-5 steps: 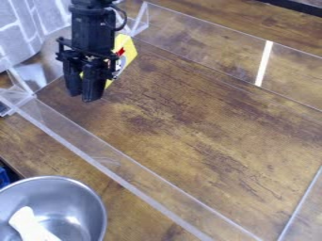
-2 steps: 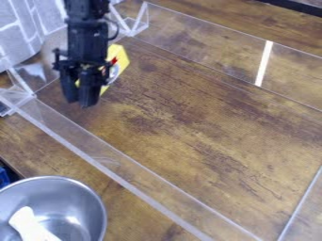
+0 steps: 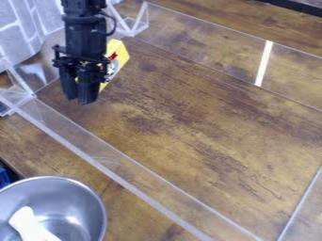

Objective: Move the yellow butter to the left side of the table

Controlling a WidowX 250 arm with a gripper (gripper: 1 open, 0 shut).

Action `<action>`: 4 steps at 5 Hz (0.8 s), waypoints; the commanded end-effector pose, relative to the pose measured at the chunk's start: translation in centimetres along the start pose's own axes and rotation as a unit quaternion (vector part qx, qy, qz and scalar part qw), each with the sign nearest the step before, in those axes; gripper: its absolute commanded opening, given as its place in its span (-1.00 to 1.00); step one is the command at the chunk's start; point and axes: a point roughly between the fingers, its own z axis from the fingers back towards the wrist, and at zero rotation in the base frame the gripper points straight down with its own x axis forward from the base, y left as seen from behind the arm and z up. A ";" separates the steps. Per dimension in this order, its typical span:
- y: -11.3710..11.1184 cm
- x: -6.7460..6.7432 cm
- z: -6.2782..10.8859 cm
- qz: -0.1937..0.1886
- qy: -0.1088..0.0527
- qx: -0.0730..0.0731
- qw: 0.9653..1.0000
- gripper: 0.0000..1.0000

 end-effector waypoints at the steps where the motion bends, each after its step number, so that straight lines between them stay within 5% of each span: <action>1: 1.5 -0.4 0.4 0.012 -0.018 0.004 1.000 -1.00; 4: 1.8 1.1 0.6 -0.008 -0.035 -0.003 0.999 -1.00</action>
